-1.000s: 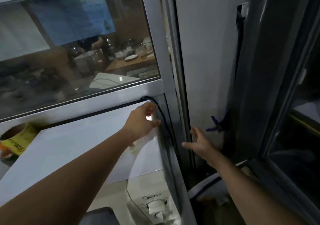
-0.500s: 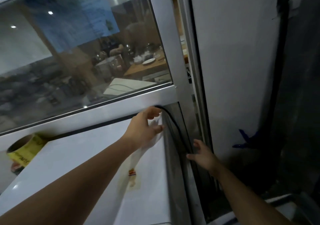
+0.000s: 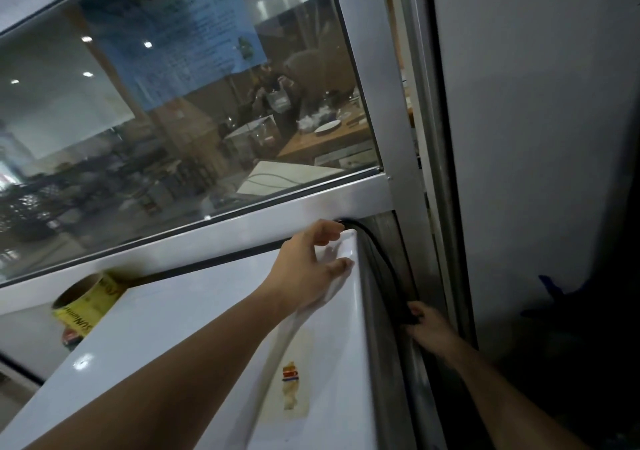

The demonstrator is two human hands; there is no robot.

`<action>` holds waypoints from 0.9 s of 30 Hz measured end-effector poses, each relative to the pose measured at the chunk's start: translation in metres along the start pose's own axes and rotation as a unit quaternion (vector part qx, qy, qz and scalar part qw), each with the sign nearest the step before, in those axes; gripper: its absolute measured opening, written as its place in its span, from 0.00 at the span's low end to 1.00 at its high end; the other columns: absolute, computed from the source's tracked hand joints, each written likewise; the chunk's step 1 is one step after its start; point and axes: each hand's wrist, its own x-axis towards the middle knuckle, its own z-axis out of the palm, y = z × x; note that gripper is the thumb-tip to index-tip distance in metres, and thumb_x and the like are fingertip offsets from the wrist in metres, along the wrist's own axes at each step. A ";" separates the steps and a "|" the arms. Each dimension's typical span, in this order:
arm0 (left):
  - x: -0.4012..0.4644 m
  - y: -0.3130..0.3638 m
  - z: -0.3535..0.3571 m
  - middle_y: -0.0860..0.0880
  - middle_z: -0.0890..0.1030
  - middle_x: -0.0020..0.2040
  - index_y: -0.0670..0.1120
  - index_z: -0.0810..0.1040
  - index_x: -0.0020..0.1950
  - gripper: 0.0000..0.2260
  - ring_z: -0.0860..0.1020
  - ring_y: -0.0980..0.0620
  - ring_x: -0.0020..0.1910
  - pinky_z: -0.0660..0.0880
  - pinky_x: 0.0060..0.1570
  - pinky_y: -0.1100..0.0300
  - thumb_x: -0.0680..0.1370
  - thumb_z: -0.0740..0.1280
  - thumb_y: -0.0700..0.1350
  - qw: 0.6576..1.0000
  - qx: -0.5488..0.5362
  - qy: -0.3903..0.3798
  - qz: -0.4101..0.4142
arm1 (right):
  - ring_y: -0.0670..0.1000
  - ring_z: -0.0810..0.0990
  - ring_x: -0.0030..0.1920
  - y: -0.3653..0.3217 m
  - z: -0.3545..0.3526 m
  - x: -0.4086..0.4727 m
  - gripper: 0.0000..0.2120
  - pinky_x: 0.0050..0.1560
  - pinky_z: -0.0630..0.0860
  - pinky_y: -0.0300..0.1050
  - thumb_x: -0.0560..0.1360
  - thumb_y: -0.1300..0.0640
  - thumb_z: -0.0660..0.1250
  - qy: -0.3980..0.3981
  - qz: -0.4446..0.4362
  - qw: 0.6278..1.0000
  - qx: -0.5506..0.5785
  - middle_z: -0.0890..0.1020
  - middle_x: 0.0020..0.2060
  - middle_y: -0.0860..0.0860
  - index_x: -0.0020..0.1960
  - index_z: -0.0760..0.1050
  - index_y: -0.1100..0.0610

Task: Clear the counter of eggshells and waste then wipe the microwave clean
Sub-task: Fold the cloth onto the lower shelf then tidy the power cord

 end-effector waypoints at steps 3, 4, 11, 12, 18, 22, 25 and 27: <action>-0.002 0.002 0.000 0.56 0.77 0.57 0.53 0.74 0.60 0.18 0.74 0.59 0.58 0.69 0.59 0.61 0.72 0.73 0.47 1.000 -0.001 -0.002 0.001 | 0.57 0.77 0.54 0.003 -0.003 -0.007 0.11 0.49 0.70 0.41 0.72 0.70 0.67 0.017 -0.011 1.000 -0.022 0.78 0.52 0.59 0.54 0.76 0.64; -0.003 0.003 0.000 0.56 0.77 0.57 0.53 0.74 0.60 0.18 0.74 0.59 0.58 0.69 0.59 0.61 0.72 0.73 0.47 1.000 0.000 -0.002 0.003 | 0.59 0.78 0.53 0.003 -0.005 -0.012 0.07 0.48 0.70 0.42 0.72 0.71 0.66 0.027 -0.018 0.999 -0.024 0.78 0.48 0.60 0.46 0.76 0.61; -0.015 0.017 -0.005 0.56 0.76 0.60 0.53 0.72 0.63 0.19 0.73 0.59 0.59 0.68 0.56 0.65 0.73 0.71 0.46 0.999 -0.006 -0.009 0.030 | 0.52 0.72 0.37 -0.003 -0.049 -0.059 0.12 0.43 0.70 0.44 0.68 0.70 0.71 0.079 -0.048 0.995 -0.036 0.74 0.32 0.55 0.37 0.69 0.58; -0.018 0.020 -0.006 0.56 0.76 0.60 0.53 0.72 0.63 0.20 0.72 0.59 0.59 0.67 0.56 0.66 0.73 0.71 0.45 0.999 -0.005 -0.013 0.035 | 0.51 0.72 0.36 -0.006 -0.057 -0.066 0.12 0.42 0.70 0.44 0.68 0.70 0.71 0.078 -0.050 0.995 -0.030 0.73 0.32 0.54 0.37 0.69 0.59; -0.030 0.040 -0.012 0.57 0.76 0.58 0.53 0.72 0.63 0.21 0.73 0.59 0.58 0.67 0.55 0.67 0.72 0.72 0.44 0.998 -0.018 -0.016 0.066 | 0.54 0.75 0.39 -0.041 -0.105 -0.107 0.14 0.43 0.73 0.48 0.67 0.69 0.72 0.103 -0.058 0.990 -0.077 0.76 0.35 0.54 0.38 0.70 0.55; -0.031 0.055 -0.011 0.54 0.76 0.60 0.50 0.72 0.65 0.22 0.73 0.57 0.60 0.66 0.56 0.67 0.72 0.72 0.42 0.996 -0.025 -0.034 0.079 | 0.54 0.78 0.42 -0.073 -0.130 -0.135 0.14 0.49 0.76 0.53 0.68 0.71 0.70 0.119 -0.079 0.985 -0.097 0.80 0.38 0.55 0.39 0.73 0.52; -0.028 0.066 -0.004 0.51 0.75 0.63 0.48 0.71 0.67 0.24 0.73 0.55 0.62 0.68 0.59 0.66 0.72 0.72 0.43 0.994 -0.024 -0.056 0.085 | 0.50 0.78 0.43 -0.101 -0.143 -0.153 0.13 0.47 0.74 0.44 0.69 0.69 0.70 0.128 -0.102 0.981 -0.109 0.80 0.37 0.48 0.42 0.75 0.52; -0.023 0.073 0.003 0.50 0.75 0.63 0.48 0.70 0.67 0.25 0.73 0.55 0.62 0.67 0.58 0.67 0.72 0.72 0.43 0.993 -0.021 -0.069 0.089 | 0.48 0.78 0.44 -0.120 -0.148 -0.160 0.13 0.45 0.72 0.37 0.69 0.68 0.71 0.141 -0.121 0.973 -0.134 0.79 0.39 0.47 0.45 0.75 0.52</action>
